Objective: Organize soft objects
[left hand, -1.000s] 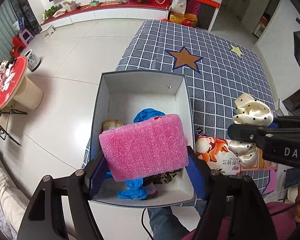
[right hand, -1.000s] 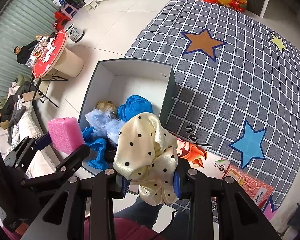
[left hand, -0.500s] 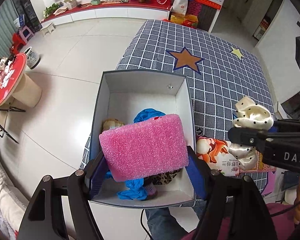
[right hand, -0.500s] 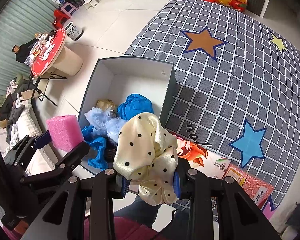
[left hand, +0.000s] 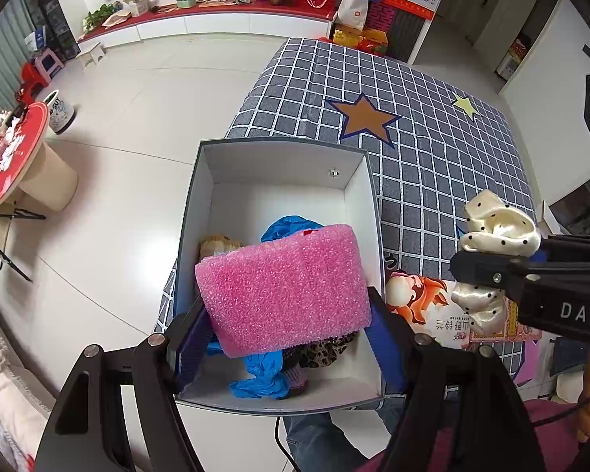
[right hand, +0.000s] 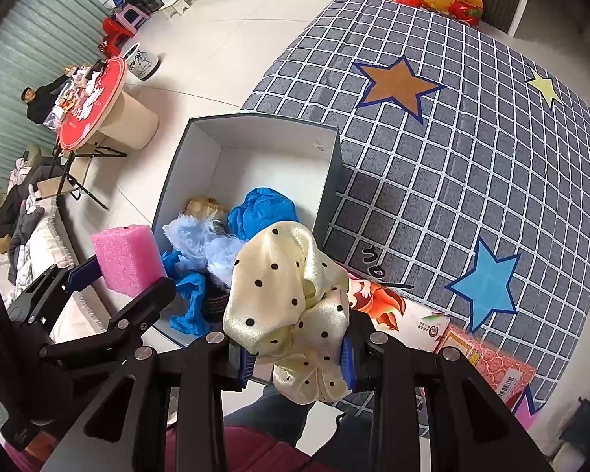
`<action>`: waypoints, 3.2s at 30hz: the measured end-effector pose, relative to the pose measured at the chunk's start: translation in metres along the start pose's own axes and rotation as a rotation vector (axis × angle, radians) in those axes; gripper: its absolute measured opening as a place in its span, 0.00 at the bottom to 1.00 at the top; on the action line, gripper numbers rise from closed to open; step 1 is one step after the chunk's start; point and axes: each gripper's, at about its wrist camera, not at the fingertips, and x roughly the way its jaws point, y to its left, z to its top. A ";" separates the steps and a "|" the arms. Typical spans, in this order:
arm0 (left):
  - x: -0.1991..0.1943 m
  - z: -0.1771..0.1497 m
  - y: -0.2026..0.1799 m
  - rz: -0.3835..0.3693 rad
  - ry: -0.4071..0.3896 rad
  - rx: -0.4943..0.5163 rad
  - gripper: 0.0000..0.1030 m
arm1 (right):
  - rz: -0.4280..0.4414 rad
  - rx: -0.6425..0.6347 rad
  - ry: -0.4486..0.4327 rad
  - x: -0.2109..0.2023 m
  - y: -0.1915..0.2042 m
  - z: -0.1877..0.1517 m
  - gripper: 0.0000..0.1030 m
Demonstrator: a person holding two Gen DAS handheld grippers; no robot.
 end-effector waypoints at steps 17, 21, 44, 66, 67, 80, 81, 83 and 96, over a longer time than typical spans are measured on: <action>0.008 0.003 0.002 -0.011 0.010 -0.013 0.73 | -0.014 -0.011 0.012 0.005 0.004 0.007 0.34; 0.013 0.004 0.004 -0.016 0.023 -0.021 0.73 | -0.018 -0.016 0.017 0.008 0.006 0.009 0.34; 0.040 0.021 0.024 -0.002 0.080 -0.096 0.74 | -0.004 -0.062 0.036 0.027 0.027 0.035 0.34; 0.056 0.035 0.024 0.011 0.092 -0.081 0.74 | -0.018 -0.100 0.059 0.045 0.044 0.056 0.34; 0.055 0.035 0.024 0.011 0.092 -0.081 0.74 | -0.019 -0.100 0.060 0.046 0.044 0.057 0.34; 0.058 0.038 0.026 0.010 0.091 -0.081 0.74 | -0.031 -0.110 0.071 0.052 0.047 0.063 0.34; 0.058 0.038 0.026 0.004 0.089 -0.082 0.74 | -0.032 -0.111 0.072 0.053 0.047 0.064 0.34; 0.057 0.040 0.026 -0.014 0.071 -0.083 0.74 | -0.034 -0.113 0.073 0.054 0.048 0.065 0.34; 0.029 0.020 0.032 0.036 -0.050 -0.046 0.81 | -0.176 -0.190 -0.004 0.033 0.055 0.061 0.92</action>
